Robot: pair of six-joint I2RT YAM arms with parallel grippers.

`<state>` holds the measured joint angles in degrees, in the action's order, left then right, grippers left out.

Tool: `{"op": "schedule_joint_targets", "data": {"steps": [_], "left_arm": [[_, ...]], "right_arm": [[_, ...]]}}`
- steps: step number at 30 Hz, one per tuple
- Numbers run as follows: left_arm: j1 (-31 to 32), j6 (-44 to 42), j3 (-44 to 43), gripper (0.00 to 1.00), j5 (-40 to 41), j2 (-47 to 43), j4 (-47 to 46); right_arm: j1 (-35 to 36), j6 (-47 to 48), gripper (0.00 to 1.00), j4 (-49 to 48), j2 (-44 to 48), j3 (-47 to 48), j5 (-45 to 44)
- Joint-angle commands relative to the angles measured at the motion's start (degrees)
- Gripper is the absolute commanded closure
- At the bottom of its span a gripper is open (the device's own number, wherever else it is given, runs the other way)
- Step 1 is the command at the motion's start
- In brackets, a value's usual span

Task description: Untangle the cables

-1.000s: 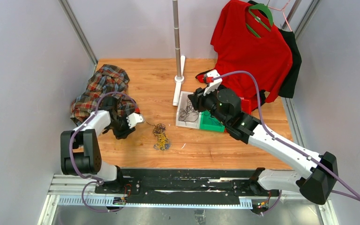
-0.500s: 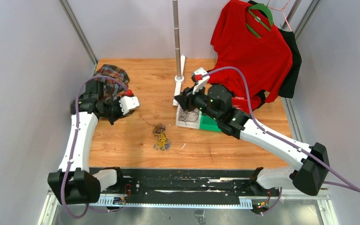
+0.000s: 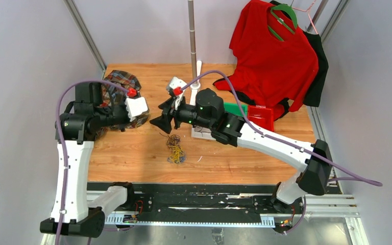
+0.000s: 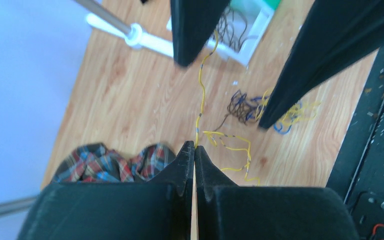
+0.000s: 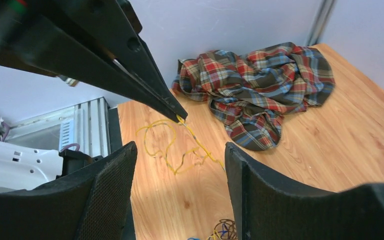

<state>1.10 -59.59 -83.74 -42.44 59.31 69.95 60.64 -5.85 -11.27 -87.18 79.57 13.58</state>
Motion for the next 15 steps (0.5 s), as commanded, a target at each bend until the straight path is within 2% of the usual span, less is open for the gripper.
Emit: {"op": "schedule_joint_targets", "data": {"steps": [1, 6, 12, 15], "left_arm": [[3.19, 6.53, -3.27, 1.0, -5.06, -2.04, 1.41], [4.87, 9.4, -5.76, 1.0, -6.64, -2.45, 1.4], [4.96, 13.71, -9.38, 0.99, -10.98, -1.39, 1.41], [4.96, 15.53, -11.26, 1.0, -13.88, -0.73, 1.36]], "right_arm": [[1.86, 3.1, 0.35, 0.81, -2.26, 2.84, 4.67], [2.07, 1.87, 0.34, -0.15, -3.11, 1.31, 7.06], [2.48, -2.89, 0.32, -7.39, -3.73, -1.47, 7.91], [2.81, -7.5, 0.32, -11.25, -4.28, -1.92, 3.17]]}}
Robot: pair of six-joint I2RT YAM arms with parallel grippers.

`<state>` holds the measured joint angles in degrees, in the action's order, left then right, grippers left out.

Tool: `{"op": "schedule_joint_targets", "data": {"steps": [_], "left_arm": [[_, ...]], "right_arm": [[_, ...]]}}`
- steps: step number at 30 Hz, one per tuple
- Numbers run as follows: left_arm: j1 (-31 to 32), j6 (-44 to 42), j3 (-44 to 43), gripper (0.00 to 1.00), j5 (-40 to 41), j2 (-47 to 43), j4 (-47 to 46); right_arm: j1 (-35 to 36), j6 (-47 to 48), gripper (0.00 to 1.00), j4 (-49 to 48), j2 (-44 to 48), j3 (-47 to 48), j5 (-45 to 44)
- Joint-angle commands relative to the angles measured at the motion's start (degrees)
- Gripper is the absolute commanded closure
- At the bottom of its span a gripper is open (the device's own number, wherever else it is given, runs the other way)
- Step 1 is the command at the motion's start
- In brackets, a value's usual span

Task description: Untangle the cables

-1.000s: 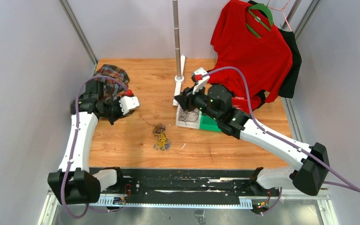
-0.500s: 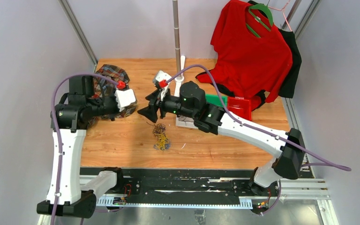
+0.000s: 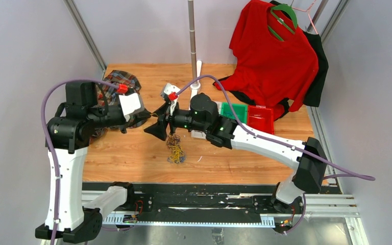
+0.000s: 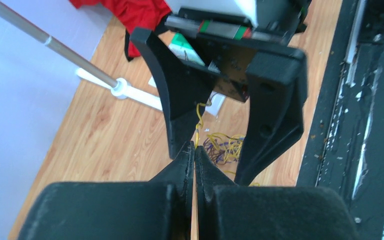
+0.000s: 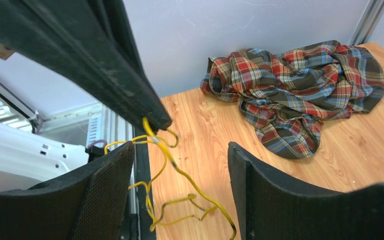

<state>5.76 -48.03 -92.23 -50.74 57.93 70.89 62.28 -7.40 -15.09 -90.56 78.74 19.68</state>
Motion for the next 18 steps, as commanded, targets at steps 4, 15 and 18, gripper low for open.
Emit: {"op": "schedule_joint_targets", "data": {"steps": [4, 15, 18], "left_arm": [[0.31, 6.6, -4.85, 1.0, -8.12, 1.98, 0.55], [0.31, 8.89, -4.15, 0.99, -7.38, 0.61, -0.75], [0.31, 14.09, -0.65, 0.88, -3.34, -0.95, -7.26]], "right_arm": [[1.5, -9.4, 0.31, -13.51, -1.14, -2.83, -5.06], [0.72, -10.31, 0.99, -15.74, 1.72, -7.53, -8.71], [-1.77, -11.14, 1.0, -14.74, 5.71, -11.66, -8.42]]}}
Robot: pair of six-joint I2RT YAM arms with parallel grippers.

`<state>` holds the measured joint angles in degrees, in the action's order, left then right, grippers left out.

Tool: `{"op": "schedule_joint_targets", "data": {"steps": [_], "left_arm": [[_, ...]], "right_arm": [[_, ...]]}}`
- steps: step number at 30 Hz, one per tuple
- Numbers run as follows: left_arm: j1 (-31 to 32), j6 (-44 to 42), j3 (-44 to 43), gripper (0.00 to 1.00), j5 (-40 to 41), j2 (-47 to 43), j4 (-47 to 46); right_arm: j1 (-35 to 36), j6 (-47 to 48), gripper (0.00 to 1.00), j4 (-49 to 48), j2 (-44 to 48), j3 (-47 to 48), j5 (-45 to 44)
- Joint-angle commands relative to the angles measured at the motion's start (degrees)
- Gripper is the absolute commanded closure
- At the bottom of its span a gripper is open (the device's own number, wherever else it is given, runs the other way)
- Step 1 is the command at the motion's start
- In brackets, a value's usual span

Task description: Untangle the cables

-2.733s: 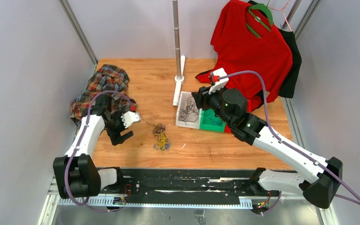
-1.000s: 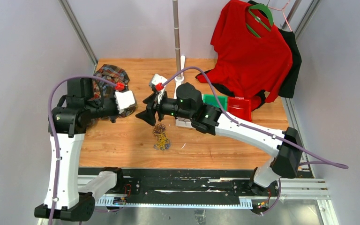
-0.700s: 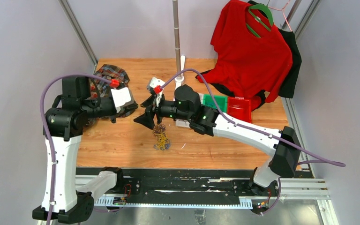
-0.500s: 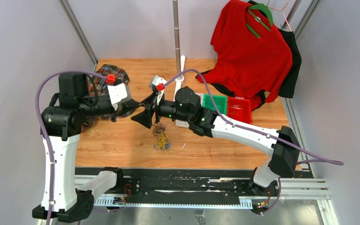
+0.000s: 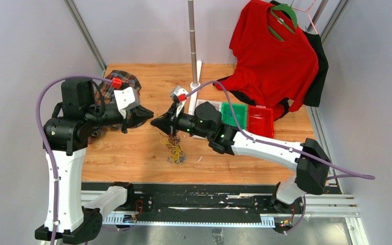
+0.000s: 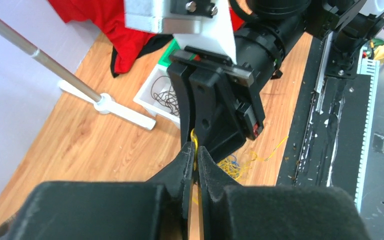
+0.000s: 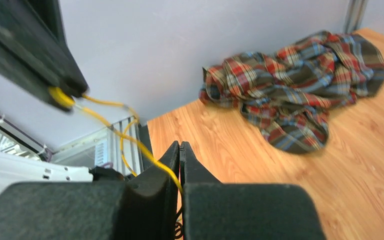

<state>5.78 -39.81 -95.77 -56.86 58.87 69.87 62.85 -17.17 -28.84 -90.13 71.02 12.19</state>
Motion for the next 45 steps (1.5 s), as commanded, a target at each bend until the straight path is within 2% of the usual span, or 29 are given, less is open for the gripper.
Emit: {"op": "schedule_joint_targets", "data": {"steps": [1, 2, 3, 4, 5, 7, 8, 13, 16, 24, 32, 34, 35, 37, 39, 45], "left_arm": [[0.28, 6.91, 4.2, 0.8, 4.68, -2.59, -8.39], [0.31, 7.51, 5.46, 0.74, 6.61, -3.29, -10.22], [0.29, 8.03, 6.58, 0.64, 8.5, -3.92, -11.77], [0.28, 8.48, 7.69, 0.4, 10.35, -4.5, -13.04], [0.28, 8.91, 8.7, 0.25, 12.05, -5.08, -14.14], [0.28, 9.15, 10.38, 0.06, 14.61, -5.78, -15.45], [0.28, 8.98, 10.87, 0.02, 15.13, -5.91, -15.58], [0.28, 9.05, 12.27, 0.02, 15.48, -5.96, -15.51], [0.28, 9.12, 13.36, 0.02, 15.51, -6.13, -15.52], [0.28, 7.92, 14.64, 0.02, 18.59, -6.75, -14.91], [0.28, 6.18, 14.99, 0.02, 18.58, -7.06, -13.73], [0.28, 5.99, 14.83, 0.02, 18.69, -6.79, -13.14], [0.28, 5.98, 14.7, 0.02, 19.0, -6.5, -12.84], [0.28, 6.35, 13.83, 0.02, 20.07, -5.76, -12.25], [0.28, 6.13, 12.77, 0.02, 21.11, -4.92, -11.47], [0.28, 4.63, 13.6, 0.02, 20.17, -5.32, -11.07]], "right_arm": [[-3.55, -1.74, 0.99, 0.47, 6.97, -5.3, -1.4], [-4.9, -2.0, 0.99, 2.33, 8.94, -6.65, -2.66], [-6.31, -2.07, 0.99, 4.3, 10.96, -8.03, -3.92], [-7.68, -1.54, 0.99, 6.95, 13.81, -9.19, -5.81], [-8.92, -0.56, 0.99, 10.33, 15.86, -10.13, -8.44], [-11.5, 1.79, 0.99, 17.28, 19.58, -11.49, -14.36], [-12.87, 2.62, 0.99, 20.56, 21.27, -12.09, -18.17], [-21.71, 4.49, 0.99, 31.44, 27.6, -16.84, -35.78], [-26.0, 4.8, 0.99, 34.57, 28.95, -19.47, -44.96], [-34.77, 1.55, 0.99, 38.91, 23.06, -22.26, -50.6], [-39.12, -2.02, 0.99, 40.35, 16.11, -21.64, -55.43], [-39.99, -2.16, 0.92, 40.27, 14.51, -21.27, -55.04], [-40.22, -1.99, 0.84, 40.27, 13.68, -21.01, -55.21], [-40.57, -1.31, 0.6, 40.27, 12.34, -20.26, -55.53], [-40.77, -0.86, 0.46, 40.32, 12.19, -19.37, -55.0], [-41.26, -0.14, 0.42, 40.83, 13.57, -16.61, -52.64]]}}
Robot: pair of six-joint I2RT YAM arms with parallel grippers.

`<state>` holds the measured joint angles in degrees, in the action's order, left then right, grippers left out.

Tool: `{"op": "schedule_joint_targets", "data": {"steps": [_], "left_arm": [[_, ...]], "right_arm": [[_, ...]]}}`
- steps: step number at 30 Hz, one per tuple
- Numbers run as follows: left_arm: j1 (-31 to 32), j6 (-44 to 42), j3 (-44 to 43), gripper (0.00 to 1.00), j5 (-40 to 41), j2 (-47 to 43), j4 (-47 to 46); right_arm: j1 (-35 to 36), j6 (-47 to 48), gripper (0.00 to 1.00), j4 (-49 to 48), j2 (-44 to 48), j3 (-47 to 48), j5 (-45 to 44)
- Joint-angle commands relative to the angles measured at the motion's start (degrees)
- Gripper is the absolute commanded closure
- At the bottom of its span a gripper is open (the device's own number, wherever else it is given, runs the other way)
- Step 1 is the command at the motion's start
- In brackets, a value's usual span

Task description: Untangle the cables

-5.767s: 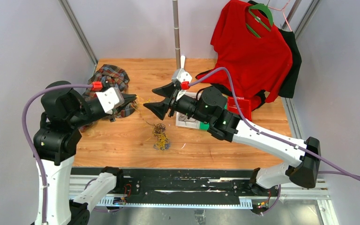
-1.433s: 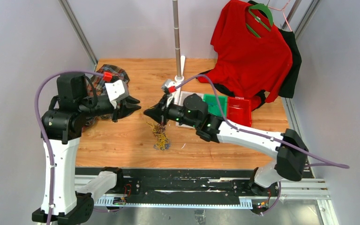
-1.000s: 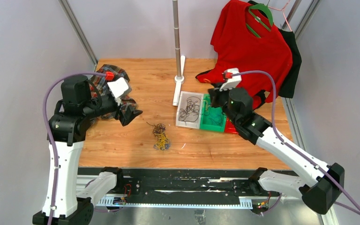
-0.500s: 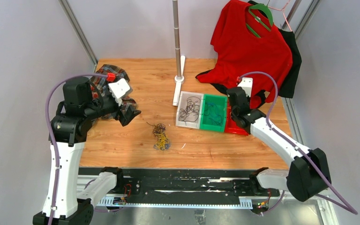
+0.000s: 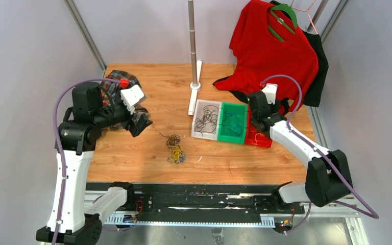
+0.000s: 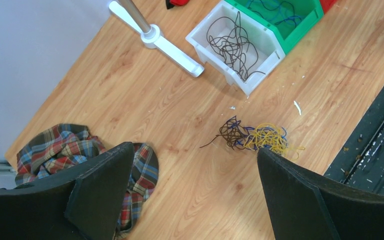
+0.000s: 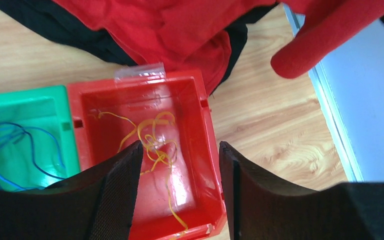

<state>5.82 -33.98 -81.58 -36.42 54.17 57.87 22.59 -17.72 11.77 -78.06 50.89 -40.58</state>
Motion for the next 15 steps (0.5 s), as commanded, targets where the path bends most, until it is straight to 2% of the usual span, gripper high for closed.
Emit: {"op": "schedule_joint_targets", "data": {"steps": [1, 4, 8, 15], "left_arm": [[0.24, -1.26, 0.04, 0.02, -0.38, -0.5, 0.93], [0.24, -1.83, 1.41, 0.02, 0.01, 0.1, 0.93], [0.24, -5.9, 5.74, 0.02, 0.47, 1.75, 0.93], [1.69, -10.71, 14.82, 0.0, -2.45, 11.27, 0.83]], "right_arm": [[-1.05, 0.36, 0.42, 0.28, 1.77, 3.9, 0.83], [-0.99, -0.37, 0.44, 0.75, 2.79, 5.0, 2.98], [0.16, -0.5, 0.44, -0.38, 5.12, 5.95, 10.37], [9.64, -0.39, 0.42, -5.33, 9.22, 4.06, 13.22]]}}
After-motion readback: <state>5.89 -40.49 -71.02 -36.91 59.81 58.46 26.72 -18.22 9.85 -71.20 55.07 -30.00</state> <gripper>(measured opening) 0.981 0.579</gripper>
